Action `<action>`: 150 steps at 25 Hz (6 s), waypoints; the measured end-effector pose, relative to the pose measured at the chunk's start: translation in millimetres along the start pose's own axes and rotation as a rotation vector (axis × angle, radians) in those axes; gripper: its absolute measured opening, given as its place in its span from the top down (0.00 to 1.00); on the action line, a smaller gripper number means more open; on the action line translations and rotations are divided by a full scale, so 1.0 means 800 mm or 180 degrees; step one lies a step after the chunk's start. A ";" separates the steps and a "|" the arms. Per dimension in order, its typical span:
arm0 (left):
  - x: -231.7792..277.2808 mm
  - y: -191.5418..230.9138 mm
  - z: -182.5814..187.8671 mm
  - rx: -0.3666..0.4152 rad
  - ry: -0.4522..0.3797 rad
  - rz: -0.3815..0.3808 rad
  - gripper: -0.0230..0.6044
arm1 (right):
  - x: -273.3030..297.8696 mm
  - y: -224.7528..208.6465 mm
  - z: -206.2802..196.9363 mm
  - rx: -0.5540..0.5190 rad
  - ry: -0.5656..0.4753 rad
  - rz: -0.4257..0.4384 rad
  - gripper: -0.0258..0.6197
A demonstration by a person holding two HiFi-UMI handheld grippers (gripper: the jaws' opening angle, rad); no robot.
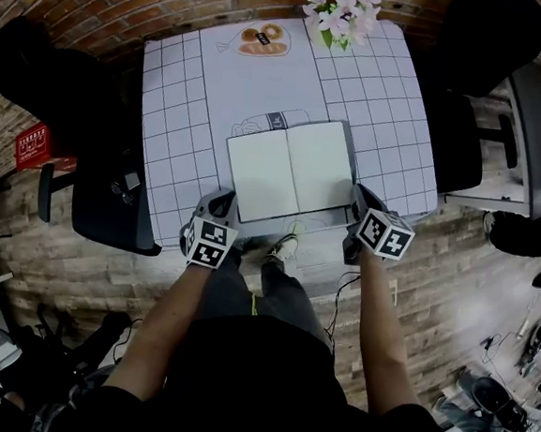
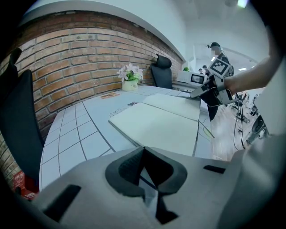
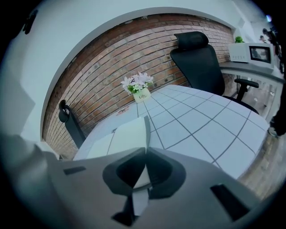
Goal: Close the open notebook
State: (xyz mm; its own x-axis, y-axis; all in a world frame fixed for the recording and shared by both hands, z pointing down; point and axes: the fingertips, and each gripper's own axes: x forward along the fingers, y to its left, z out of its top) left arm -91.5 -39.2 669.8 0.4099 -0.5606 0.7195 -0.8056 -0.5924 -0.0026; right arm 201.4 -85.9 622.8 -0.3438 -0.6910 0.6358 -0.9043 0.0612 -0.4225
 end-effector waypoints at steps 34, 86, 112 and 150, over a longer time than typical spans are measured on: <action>0.000 0.000 0.000 -0.0006 -0.0015 -0.0051 0.92 | -0.039 0.151 0.031 -0.0562 -0.0355 0.0620 0.91; -0.028 0.012 -0.006 -0.0251 -0.0177 -0.0215 0.92 | -0.026 0.322 -0.059 -0.0780 0.0086 0.1488 0.90; -0.056 0.002 0.066 -0.0090 -0.0544 -0.0322 0.92 | -0.076 0.210 0.007 -0.0626 -0.0330 0.0792 0.94; -0.379 0.033 0.411 0.0216 -0.2890 -0.0088 0.92 | -0.382 0.158 0.286 -0.1234 -0.2467 -0.0135 0.94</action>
State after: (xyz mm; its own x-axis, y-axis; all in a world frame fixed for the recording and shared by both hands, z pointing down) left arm -96.9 -74.9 223.2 0.6311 -0.7688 -0.1033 -0.7754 -0.6291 -0.0550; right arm 249.6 -31.9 227.7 -0.1661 -0.9856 -0.0329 -0.9834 0.1681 -0.0687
